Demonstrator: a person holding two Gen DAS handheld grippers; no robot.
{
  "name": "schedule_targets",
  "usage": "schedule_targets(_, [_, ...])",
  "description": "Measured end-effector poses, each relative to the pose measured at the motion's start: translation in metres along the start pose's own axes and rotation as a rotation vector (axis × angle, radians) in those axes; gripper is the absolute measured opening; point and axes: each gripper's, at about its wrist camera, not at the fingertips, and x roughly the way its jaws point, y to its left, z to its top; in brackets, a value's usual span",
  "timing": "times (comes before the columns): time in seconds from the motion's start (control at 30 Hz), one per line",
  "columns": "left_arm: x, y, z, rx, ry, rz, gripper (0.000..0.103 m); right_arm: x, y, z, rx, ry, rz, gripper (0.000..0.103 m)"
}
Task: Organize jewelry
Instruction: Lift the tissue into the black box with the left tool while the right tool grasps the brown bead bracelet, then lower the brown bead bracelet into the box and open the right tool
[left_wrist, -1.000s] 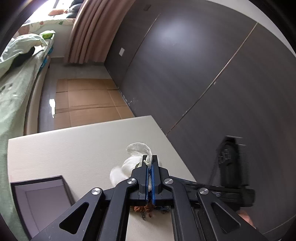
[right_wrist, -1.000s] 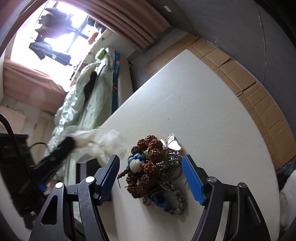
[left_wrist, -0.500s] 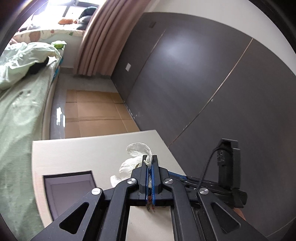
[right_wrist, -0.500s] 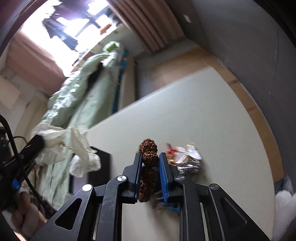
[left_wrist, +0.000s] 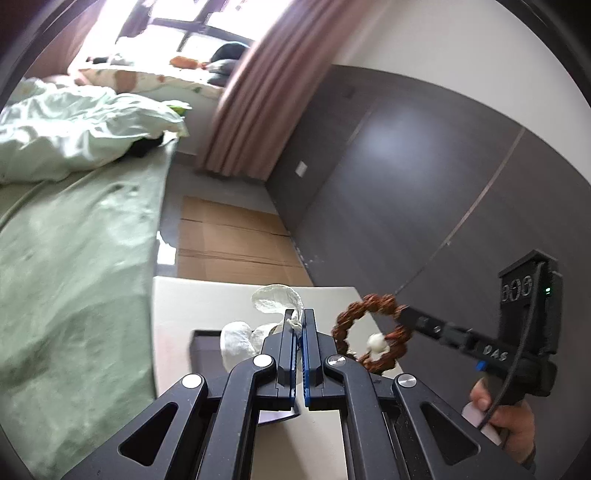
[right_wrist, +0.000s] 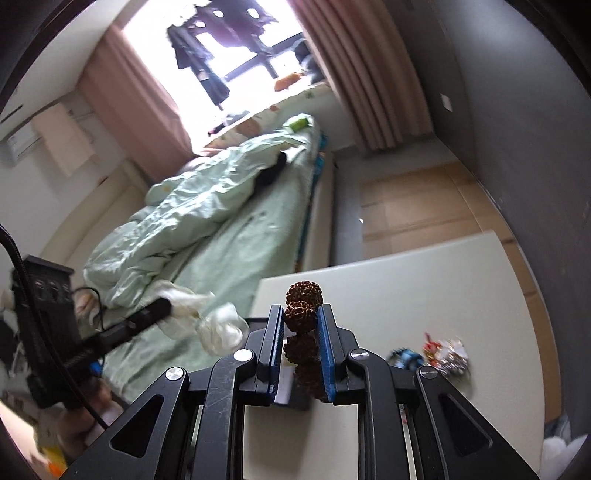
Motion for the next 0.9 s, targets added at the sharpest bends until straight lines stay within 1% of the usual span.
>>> schedule_targets(0.07, [-0.001, 0.009, -0.002, -0.021, 0.004, 0.008, 0.001, 0.002, 0.013, 0.004, -0.025, -0.004, 0.011, 0.02])
schedule_targets(0.17, [0.002, 0.017, -0.007, -0.04, 0.028, 0.001, 0.001, 0.008, 0.028, 0.007, -0.053, -0.003, 0.024, 0.02])
schedule_targets(0.3, [0.011, 0.013, -0.008, -0.004, 0.055, 0.0, 0.002, 0.017, 0.045, 0.01, -0.079, 0.01, 0.044, 0.02])
schedule_targets(0.4, [0.026, 0.013, -0.013, -0.006, 0.101, -0.02, 0.002, 0.023, 0.053, 0.012, -0.094, 0.021, 0.053, 0.02])
schedule_targets(0.47, [0.04, 0.012, -0.014, 0.002, 0.134, -0.001, 0.002, 0.025, 0.057, 0.016, -0.114, 0.023, 0.047, 0.02])
schedule_targets(0.53, [0.052, 0.012, -0.016, -0.003, 0.184, 0.014, 0.006, 0.029, 0.058, 0.018, -0.127, 0.023, 0.043, 0.02])
schedule_targets(0.57, [0.058, 0.015, -0.018, -0.023, 0.214, 0.013, 0.016, 0.03, 0.058, 0.018, -0.13, 0.02, 0.044, 0.02])
schedule_targets(0.6, [0.063, 0.019, -0.019, -0.048, 0.234, 0.011, 0.042, 0.03, 0.056, 0.017, -0.125, 0.016, 0.052, 0.02])
schedule_targets(0.63, [0.063, 0.022, -0.021, -0.061, 0.233, 0.015, 0.059, 0.032, 0.054, 0.016, -0.117, 0.013, 0.057, 0.02])
schedule_targets(0.67, [0.062, 0.025, -0.021, -0.074, 0.216, 0.025, 0.086, 0.034, 0.05, 0.014, -0.104, 0.011, 0.064, 0.02])
schedule_targets(0.7, [0.059, 0.028, -0.021, -0.085, 0.192, 0.033, 0.091, 0.037, 0.047, 0.011, -0.091, 0.013, 0.069, 0.02])
schedule_targets(0.8, [0.047, 0.037, -0.015, -0.124, 0.152, 0.047, 0.091, 0.042, 0.039, 0.005, -0.058, 0.031, 0.078, 0.02])
schedule_targets(0.9, [0.037, 0.049, -0.01, -0.17, 0.114, 0.085, 0.091, 0.048, 0.037, 0.002, -0.05, 0.044, 0.081, 0.02])
